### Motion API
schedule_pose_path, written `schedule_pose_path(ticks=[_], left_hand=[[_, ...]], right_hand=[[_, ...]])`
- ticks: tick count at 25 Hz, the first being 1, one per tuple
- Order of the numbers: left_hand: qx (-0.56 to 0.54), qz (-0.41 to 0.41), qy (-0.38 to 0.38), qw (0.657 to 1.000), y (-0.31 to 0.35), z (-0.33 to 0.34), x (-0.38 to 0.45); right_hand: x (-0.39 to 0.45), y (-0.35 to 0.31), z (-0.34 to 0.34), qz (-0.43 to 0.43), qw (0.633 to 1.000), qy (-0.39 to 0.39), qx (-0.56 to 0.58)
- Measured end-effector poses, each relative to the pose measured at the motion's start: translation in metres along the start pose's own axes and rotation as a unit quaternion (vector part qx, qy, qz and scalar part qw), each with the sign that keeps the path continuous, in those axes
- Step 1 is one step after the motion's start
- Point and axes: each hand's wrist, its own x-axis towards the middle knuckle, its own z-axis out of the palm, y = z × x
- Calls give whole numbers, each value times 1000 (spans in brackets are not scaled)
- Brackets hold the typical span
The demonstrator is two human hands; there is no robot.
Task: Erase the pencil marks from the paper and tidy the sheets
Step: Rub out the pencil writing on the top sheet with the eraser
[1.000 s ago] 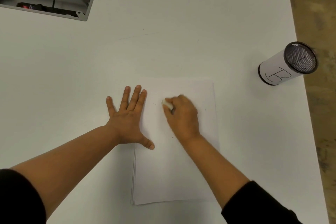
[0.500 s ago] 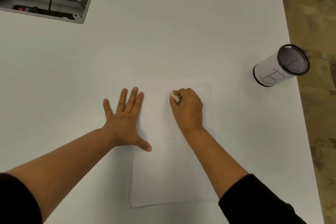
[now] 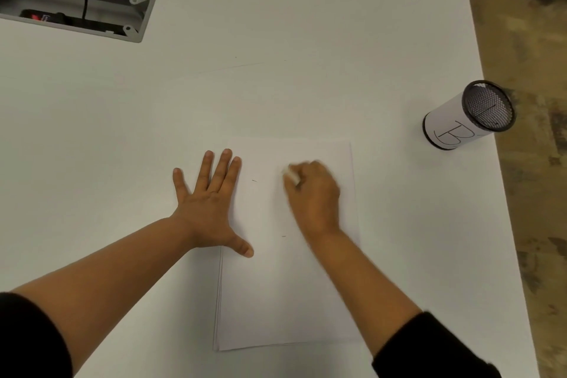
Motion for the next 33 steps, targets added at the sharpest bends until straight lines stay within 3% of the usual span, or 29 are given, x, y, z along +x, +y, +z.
schedule_pose_path(ticks=[2,4,7,9,13,17,26,30,33], left_hand=[[2,-1,0,1000,-1,1,0],[1,-2,0,1000,-1,0,0],[-2,-3,3,1000,0,1,1],[-3,-4,3,1000,0,1,-1],[0,-2,9,1000,-1,3,2],[1,-1,14,1000,-2,5,4],[-5,-4,36,999,0,4,3],[4,-3,89,996,4,8,-5],[-66,23,133,989,3,14,-14]], right_hand=[[-32,-5,-1,-33,999,-39,19],[-17,5,-4,-42,999,-26,18],[24,19,-11,32,999,40,7],[18,14,-11,51,998,40,16],[-17,11,-14,-25,999,-18,15],[21,29,-24,85,996,30,13],[19,25,-20,115,992,36,33],[21,25,-21,137,989,16,43],[21,26,-23,146,988,8,54]])
